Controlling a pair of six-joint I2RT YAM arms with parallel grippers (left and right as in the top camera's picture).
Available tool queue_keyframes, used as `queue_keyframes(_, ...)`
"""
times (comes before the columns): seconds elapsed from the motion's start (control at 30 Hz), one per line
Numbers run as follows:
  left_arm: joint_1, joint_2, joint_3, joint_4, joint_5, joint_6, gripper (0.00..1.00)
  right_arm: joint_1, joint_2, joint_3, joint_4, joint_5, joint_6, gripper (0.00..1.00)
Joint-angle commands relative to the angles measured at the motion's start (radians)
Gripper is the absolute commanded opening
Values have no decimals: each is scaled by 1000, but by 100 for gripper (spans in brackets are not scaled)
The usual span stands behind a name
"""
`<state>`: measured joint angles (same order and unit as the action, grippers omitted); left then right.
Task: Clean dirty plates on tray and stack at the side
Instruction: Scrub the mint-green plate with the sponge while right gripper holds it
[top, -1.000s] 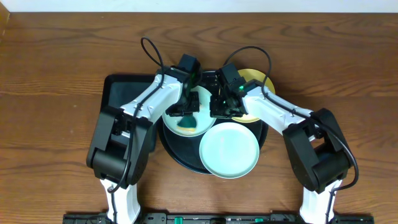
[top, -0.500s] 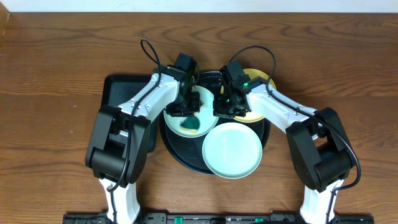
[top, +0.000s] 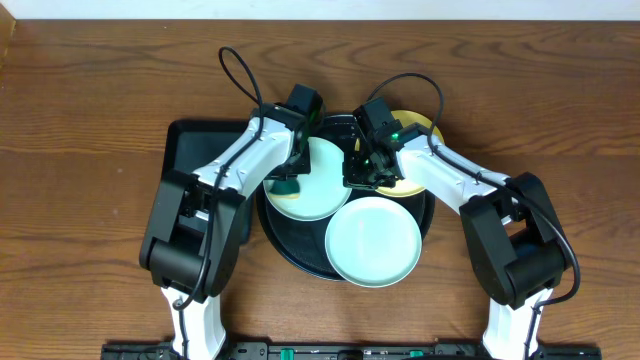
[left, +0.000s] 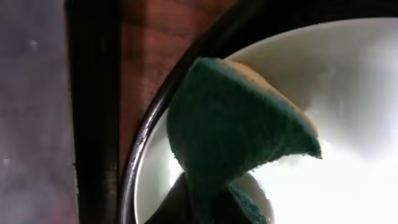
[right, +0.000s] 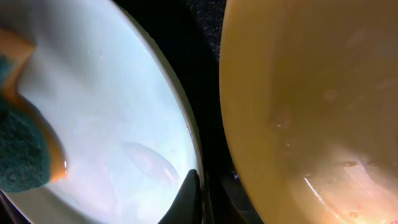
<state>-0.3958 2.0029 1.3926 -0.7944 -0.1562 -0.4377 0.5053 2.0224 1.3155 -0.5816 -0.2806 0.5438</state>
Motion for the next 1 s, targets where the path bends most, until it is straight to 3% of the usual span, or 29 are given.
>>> queue_keyframes(0.0,13,26,16,-27,-12,-16,7,-19,18,-1,-16,82,-25,1)
queue_keyframes(0.27,-13,26,16,-107,497,167,7,-19,18,-1,-17,81,-25,1)
queue_keyframes(0.43,-20,26,16,-98,594,179,7,-19,18,-1,-18,80,-25,1)
queue_keyframes(0.6,-20,26,16,-14,556,174,8,-19,18,-1,-24,81,-25,1)
queue_keyframes(0.83,-20,26,16,163,155,93,7,-19,18,-2,-32,82,-25,1)
queue_keyframes(0.97,-20,26,16,151,74,89,7,-19,18,-2,-32,82,-25,1)
